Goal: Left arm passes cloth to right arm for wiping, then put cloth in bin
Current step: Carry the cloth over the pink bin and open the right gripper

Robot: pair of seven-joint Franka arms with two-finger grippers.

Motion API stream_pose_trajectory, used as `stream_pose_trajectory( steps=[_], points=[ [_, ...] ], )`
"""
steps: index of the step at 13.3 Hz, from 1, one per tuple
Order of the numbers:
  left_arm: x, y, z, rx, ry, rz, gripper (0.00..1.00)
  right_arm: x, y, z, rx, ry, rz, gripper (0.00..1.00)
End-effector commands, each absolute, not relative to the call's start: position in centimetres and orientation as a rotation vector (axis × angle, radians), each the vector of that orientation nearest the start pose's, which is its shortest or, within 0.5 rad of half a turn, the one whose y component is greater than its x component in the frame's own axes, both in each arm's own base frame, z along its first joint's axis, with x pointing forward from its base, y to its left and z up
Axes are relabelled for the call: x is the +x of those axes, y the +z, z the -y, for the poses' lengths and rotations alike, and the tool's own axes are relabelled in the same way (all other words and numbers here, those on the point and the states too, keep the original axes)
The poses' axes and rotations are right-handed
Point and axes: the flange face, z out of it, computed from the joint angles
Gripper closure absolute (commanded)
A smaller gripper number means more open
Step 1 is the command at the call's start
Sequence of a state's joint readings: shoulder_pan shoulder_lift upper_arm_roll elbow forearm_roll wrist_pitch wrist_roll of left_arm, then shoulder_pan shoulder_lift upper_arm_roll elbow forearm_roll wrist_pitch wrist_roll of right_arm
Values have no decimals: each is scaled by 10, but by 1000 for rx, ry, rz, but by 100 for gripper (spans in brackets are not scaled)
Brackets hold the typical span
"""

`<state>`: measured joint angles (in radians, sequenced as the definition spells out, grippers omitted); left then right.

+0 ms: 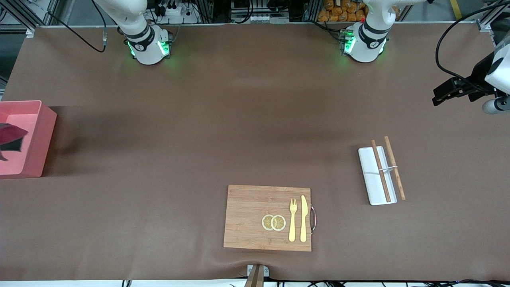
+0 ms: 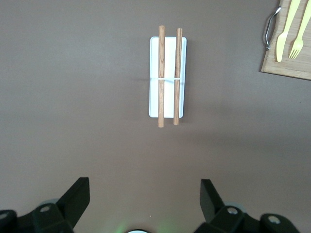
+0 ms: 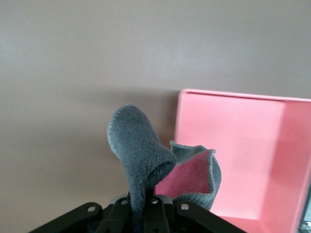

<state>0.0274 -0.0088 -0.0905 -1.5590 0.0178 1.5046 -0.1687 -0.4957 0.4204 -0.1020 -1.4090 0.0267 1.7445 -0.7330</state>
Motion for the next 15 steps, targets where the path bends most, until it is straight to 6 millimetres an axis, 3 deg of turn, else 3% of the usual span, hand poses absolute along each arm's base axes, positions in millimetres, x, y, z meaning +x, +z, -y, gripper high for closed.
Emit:
stream_pose_trajectory(
  steps=[1, 5, 6, 7, 9, 11, 15],
  points=[
    [536, 635, 34, -3126, 69, 173, 0, 548, 440, 418, -3119, 90, 326, 100],
    [537, 634, 34, -3127, 69, 173, 0, 534, 357, 474, -3108, 67, 440, 100],
    [537, 634, 34, -3127, 69, 171, 0, 534, 338, 477, -3100, 73, 459, 67],
    [537, 634, 34, -3127, 69, 173, 0, 536, 322, 478, -3095, 81, 454, 1],
    [537, 633, 34, -3127, 69, 173, 0, 534, 318, 480, -3087, 94, 454, 0],
    [537, 635, 34, -3127, 64, 173, 0, 539, 327, 472, -3089, 87, 473, 0],
    [537, 634, 34, -3127, 66, 173, 0, 553, 383, 432, -3058, 101, 520, 0]
  ],
)
